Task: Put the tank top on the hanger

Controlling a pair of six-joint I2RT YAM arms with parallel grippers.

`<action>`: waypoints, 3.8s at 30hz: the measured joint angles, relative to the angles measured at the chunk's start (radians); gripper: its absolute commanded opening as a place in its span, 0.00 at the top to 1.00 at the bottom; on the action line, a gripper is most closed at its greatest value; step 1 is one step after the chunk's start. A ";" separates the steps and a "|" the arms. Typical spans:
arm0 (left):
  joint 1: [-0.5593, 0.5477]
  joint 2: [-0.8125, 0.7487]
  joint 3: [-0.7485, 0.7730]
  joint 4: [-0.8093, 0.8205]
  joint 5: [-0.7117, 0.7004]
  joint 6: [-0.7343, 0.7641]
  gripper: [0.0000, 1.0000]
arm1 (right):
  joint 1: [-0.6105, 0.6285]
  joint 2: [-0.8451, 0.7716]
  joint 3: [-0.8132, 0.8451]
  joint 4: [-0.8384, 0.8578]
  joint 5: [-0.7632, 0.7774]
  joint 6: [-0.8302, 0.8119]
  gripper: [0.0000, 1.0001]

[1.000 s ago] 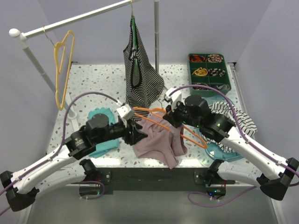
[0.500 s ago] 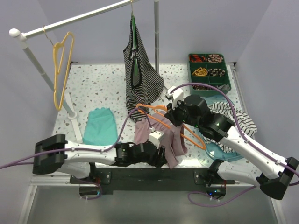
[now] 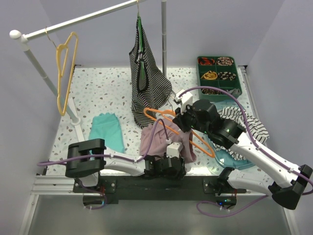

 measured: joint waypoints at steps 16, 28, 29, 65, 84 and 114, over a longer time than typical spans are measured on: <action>0.026 -0.175 -0.140 0.063 -0.062 -0.014 1.00 | 0.000 0.000 0.000 0.001 0.002 0.003 1.00; 0.590 -0.824 -0.321 -0.019 0.065 0.080 1.00 | 0.000 -0.008 0.018 0.006 -0.046 0.030 1.00; 0.649 -0.842 -0.323 -0.037 0.089 0.085 1.00 | 0.000 -0.011 0.019 0.008 -0.054 0.034 1.00; 1.211 -0.733 -0.182 -0.232 0.733 0.406 1.00 | 0.002 -0.109 0.023 -0.030 -0.151 -0.043 1.00; 1.211 -0.757 -0.036 -0.442 0.858 0.707 1.00 | 0.007 -0.138 0.073 -0.069 -0.109 -0.047 1.00; 1.212 -0.729 0.229 -0.509 0.907 0.724 1.00 | 0.006 -0.140 0.099 -0.075 -0.260 -0.057 1.00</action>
